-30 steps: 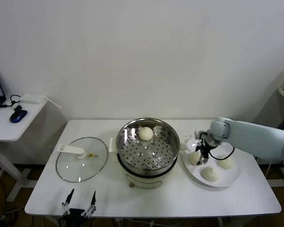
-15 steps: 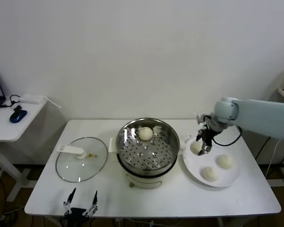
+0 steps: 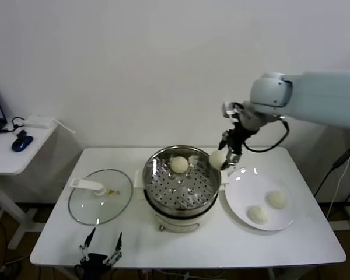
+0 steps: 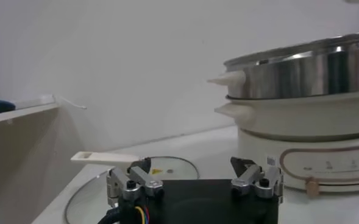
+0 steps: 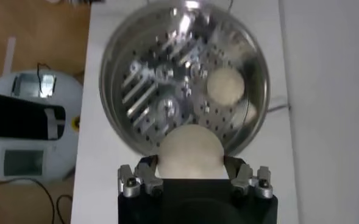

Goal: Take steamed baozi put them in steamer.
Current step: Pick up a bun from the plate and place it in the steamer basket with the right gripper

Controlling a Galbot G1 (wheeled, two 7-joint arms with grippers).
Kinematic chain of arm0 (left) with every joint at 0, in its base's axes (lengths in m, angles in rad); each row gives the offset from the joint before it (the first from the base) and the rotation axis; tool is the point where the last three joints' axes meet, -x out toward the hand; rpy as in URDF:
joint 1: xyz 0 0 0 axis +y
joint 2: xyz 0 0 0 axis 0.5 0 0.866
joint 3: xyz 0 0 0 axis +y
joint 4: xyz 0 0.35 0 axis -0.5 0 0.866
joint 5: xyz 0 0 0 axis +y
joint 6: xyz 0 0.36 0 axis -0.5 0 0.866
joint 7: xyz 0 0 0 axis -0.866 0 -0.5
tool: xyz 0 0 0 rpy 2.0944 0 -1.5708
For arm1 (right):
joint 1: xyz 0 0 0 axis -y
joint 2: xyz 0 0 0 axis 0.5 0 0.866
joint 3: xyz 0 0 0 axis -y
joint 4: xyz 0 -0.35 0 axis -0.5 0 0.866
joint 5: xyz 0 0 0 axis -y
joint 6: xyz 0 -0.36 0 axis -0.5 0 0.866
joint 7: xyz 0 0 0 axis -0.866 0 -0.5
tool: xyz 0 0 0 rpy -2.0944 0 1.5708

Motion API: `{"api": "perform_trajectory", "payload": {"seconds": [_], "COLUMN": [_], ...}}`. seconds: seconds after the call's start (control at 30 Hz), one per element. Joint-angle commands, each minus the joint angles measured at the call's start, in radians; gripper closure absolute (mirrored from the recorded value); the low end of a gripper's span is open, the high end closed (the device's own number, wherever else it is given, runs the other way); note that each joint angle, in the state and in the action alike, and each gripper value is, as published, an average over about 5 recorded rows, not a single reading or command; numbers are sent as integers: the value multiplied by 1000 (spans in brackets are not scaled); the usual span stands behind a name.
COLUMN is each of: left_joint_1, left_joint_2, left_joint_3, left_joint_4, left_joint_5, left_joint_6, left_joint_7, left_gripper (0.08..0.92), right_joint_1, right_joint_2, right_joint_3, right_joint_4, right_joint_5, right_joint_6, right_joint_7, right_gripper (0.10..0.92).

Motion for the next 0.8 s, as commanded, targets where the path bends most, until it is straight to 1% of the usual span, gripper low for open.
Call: {"api": "perform_trajectory", "payload": {"seconds": [0.03, 0.2, 0.4, 0.6, 0.8], "left_joint_1": [5, 10, 21, 24, 17], "left_joint_2": [3, 2, 0, -5, -9], "left_joint_3": [0, -3, -3, -2, -1], "left_joint_4": [-15, -20, -21, -16, -7], "left_joint_5": [2, 8, 19, 30, 38], "left_joint_6": [8, 25, 34, 34, 34], "left_joint_7": [8, 22, 30, 34, 39], "left_gripper": [177, 177, 177, 177, 177], "right_joint_1": [-65, -214, -326, -408, -460], "right_joint_2": [293, 406, 481, 505, 503], "right_joint_3": [136, 170, 154, 141, 137], "right_joint_4": [-130, -273, -383, -425, -431], "right_joint_5": [130, 69, -26, -80, -104], "right_joint_6": [-81, -82, -84, -100, -100], "right_joint_7": [24, 9, -2, 18, 24], "right_gripper": [304, 304, 304, 304, 296]}}
